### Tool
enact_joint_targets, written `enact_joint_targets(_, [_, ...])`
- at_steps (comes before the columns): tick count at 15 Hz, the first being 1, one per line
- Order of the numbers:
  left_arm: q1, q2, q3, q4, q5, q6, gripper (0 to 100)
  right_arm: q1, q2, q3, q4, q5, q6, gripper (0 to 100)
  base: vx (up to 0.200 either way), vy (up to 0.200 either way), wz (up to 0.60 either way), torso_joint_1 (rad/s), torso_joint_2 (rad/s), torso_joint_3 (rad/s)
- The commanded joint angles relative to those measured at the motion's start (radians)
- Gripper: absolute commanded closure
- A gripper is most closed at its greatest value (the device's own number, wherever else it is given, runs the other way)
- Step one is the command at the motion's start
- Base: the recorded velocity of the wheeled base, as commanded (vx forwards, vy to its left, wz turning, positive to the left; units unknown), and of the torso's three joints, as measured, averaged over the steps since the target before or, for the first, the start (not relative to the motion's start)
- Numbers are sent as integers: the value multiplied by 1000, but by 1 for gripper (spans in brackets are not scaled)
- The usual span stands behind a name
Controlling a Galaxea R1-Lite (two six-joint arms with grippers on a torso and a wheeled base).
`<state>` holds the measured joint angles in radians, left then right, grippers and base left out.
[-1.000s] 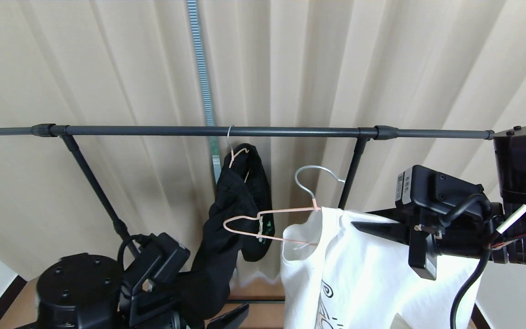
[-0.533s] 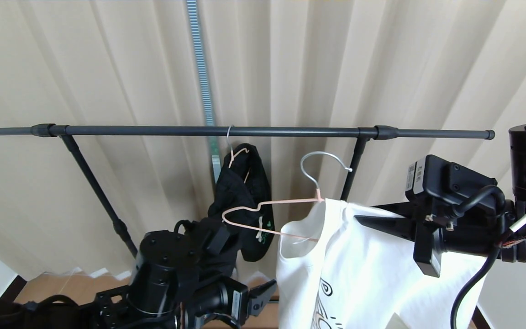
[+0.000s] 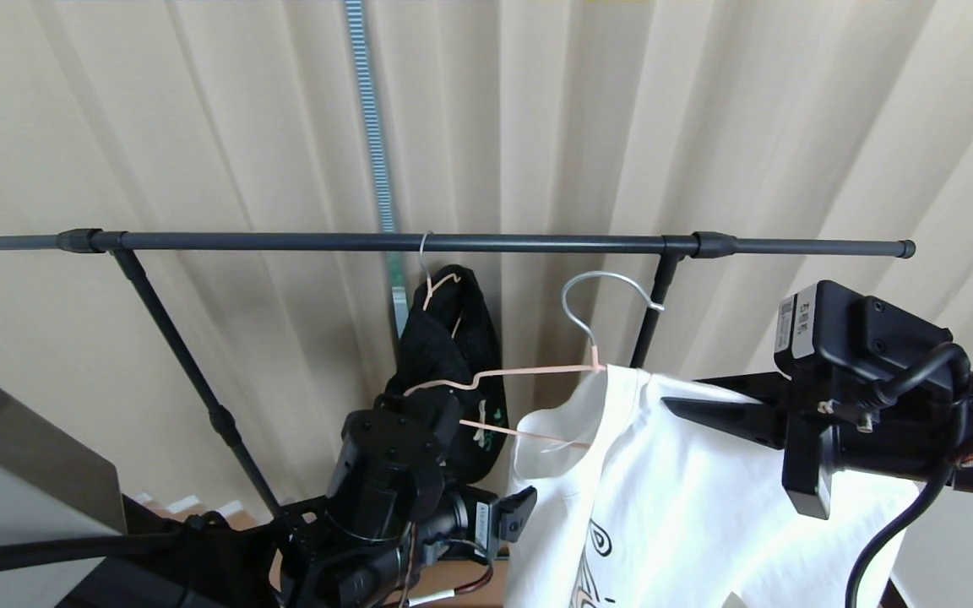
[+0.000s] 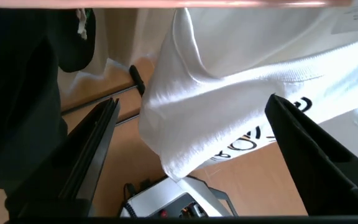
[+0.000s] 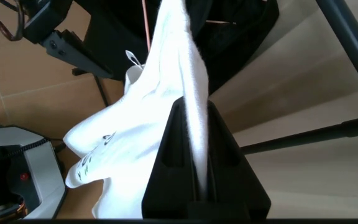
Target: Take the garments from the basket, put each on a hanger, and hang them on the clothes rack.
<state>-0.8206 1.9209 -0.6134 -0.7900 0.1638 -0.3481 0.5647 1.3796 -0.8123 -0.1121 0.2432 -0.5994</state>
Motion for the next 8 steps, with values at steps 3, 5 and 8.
enact_joint_targets(3, [3, 35, -49, 0, 29, -34, 0, 23, -11, 1, 2, 1, 7, 100, 0, 0, 0, 0, 0, 0])
enact_joint_targets(5, [5, 47, -63, 0, 59, -40, 0, 27, -10, 12, -4, 1, 9, 100, 0, 0, 0, 0, 0, 0])
enact_joint_targets(8, [0, 79, -68, -2, 71, -37, 0, 34, -17, 12, -3, 1, 9, 100, 0, 0, 0, 0, 0, 0])
